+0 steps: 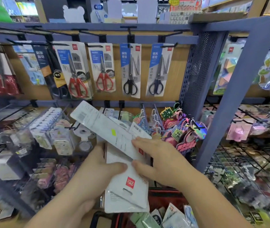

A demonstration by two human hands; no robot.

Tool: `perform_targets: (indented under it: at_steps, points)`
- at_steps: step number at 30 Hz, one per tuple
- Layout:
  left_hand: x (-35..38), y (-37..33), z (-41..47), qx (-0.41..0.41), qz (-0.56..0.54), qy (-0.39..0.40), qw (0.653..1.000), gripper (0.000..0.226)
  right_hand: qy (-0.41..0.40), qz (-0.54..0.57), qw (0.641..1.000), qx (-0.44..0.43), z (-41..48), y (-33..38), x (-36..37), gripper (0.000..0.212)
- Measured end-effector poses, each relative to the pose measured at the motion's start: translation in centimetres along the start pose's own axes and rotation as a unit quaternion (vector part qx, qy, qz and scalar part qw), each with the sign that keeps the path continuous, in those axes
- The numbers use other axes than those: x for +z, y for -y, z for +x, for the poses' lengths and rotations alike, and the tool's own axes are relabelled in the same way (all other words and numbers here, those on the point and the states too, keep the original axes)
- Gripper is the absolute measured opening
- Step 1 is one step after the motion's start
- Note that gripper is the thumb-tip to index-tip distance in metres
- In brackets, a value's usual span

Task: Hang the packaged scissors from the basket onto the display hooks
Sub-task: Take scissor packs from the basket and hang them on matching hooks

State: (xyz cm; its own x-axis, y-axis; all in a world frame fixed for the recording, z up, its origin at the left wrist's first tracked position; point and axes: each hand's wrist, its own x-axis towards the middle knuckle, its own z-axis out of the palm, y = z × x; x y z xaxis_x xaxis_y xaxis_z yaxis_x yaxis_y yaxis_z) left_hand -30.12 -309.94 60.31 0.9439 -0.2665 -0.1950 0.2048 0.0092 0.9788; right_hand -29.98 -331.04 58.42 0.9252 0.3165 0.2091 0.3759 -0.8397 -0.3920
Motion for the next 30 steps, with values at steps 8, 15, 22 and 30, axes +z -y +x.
perform_targets:
  at_steps: [8,15,22,30]
  points:
    - [0.5,1.4,0.5,0.014,0.082,-0.039,0.996,0.058,-0.176,-0.043,0.983,0.005,1.9,1.1,1.7,0.03]
    - [-0.8,1.5,0.0,0.01,0.025,-0.084,0.996,0.049,-0.313,0.216,0.91,0.165,3.3,-1.2,-1.0,0.026]
    - [-0.9,0.8,-0.1,0.046,-0.017,-0.123,0.991,0.052,-0.231,0.362,0.884,0.187,2.1,-1.3,-1.2,0.009]
    - [-1.2,1.0,0.1,0.044,-0.041,-0.122,0.991,0.052,-0.236,0.432,0.851,0.182,1.1,-1.5,-3.4,0.035]
